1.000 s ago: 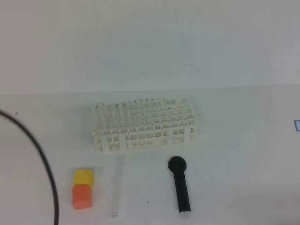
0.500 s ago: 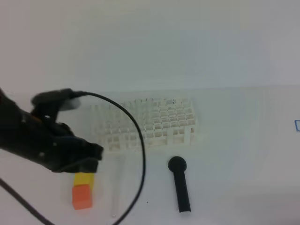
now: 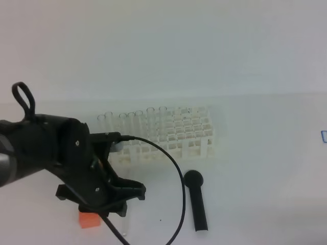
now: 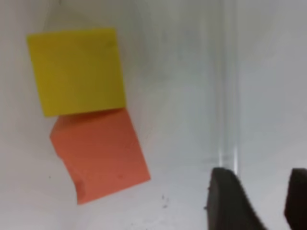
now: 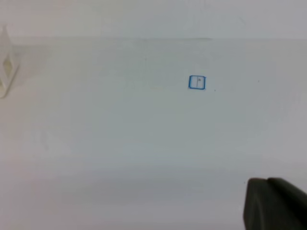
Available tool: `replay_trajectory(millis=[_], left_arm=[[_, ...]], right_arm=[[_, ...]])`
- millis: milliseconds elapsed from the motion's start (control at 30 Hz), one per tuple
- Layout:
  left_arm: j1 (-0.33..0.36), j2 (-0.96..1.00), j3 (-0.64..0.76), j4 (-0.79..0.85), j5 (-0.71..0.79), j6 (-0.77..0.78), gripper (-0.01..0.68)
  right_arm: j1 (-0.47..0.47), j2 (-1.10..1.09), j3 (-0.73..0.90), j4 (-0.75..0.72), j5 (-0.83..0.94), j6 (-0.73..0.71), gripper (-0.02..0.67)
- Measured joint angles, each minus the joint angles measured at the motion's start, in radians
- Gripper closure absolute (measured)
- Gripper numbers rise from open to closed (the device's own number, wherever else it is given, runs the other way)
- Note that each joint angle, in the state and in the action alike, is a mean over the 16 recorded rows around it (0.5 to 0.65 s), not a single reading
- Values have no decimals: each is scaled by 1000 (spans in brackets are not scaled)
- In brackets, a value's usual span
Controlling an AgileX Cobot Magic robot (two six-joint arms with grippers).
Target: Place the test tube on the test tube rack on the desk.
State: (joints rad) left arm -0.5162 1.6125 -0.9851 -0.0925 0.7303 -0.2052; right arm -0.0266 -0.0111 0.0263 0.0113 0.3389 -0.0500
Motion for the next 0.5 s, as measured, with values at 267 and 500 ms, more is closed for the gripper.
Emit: replay_trajectory(millis=[267, 500], left_arm=[[-10, 89, -1, 36, -54, -25, 261], [-10, 154, -1, 39, -90, -3, 254]], right_arm=[[0, 0, 0, 0, 0, 0, 650], [0, 0, 0, 0, 0, 0, 650]])
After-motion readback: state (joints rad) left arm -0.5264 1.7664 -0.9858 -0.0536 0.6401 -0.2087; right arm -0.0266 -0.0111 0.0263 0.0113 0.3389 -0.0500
